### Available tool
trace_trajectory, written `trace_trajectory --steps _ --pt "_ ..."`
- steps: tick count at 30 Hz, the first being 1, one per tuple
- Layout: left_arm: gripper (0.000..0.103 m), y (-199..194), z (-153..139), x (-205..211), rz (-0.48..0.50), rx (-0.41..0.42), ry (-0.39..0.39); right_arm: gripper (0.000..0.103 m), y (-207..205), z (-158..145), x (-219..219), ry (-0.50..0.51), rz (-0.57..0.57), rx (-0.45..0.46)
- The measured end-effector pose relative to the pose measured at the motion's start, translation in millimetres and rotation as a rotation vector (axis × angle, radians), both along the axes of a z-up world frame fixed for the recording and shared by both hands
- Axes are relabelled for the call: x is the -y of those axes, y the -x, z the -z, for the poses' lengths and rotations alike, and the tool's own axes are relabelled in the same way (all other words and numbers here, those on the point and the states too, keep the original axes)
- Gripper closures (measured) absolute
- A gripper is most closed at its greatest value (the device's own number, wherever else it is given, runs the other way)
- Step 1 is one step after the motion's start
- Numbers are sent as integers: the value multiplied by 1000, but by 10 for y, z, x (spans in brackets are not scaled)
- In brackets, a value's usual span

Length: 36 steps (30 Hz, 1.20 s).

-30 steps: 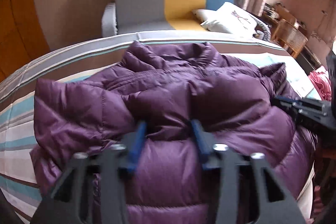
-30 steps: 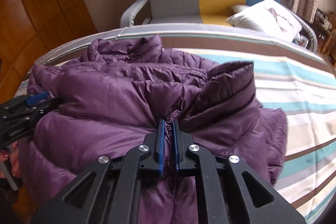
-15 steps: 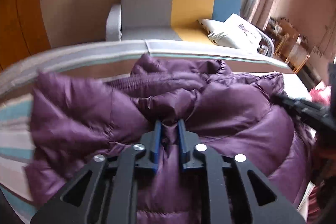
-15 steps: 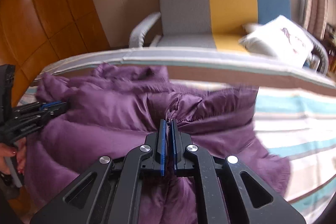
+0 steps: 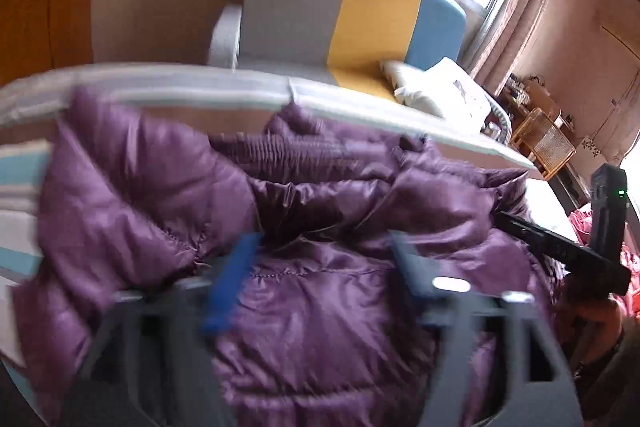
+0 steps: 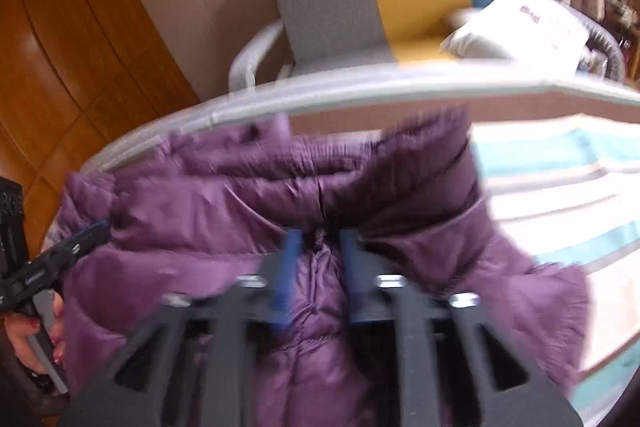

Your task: Fold large clothes

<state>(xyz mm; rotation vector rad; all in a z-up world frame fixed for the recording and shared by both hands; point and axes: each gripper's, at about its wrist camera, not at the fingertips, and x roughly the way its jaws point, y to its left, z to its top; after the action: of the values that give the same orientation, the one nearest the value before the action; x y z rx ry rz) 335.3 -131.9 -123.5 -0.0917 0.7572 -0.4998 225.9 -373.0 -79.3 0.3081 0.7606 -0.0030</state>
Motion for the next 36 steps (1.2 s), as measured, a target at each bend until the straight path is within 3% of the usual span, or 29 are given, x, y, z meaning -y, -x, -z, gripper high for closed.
trace_trajectory --steps 1,2,3,5,10,14,20,26,30,34,36 --pt "18 48 -75 -12 -5 30 -8 41 62 -127 -20 50 20 55" --pt "18 70 -154 -12 -10 65 -27 42 69 -220 -46 107 26 84" --pt "18 52 -226 -13 -20 85 -52 44 32 -248 -40 147 38 80" --pt "17 -36 -280 -40 -62 97 -95 64 -138 -201 17 169 57 22" --pt "17 -388 11 -205 -176 1 -214 69 -376 129 218 170 148 -101" --pt "15 -463 194 -319 -182 -34 -132 71 -345 325 459 46 210 -93" --pt "10 -500 262 -327 -167 -43 -111 71 -288 353 461 47 215 -77" --pt "6 -202 52 -411 -207 -33 -116 70 79 -61 266 110 198 10" --pt "6 221 -51 -617 -264 -2 -50 70 429 -214 1 104 139 48" --pt "6 480 22 -667 -323 23 -134 70 538 -120 -282 159 111 37" --pt "6 449 195 -689 -337 -23 -179 70 449 67 -321 206 134 -29"
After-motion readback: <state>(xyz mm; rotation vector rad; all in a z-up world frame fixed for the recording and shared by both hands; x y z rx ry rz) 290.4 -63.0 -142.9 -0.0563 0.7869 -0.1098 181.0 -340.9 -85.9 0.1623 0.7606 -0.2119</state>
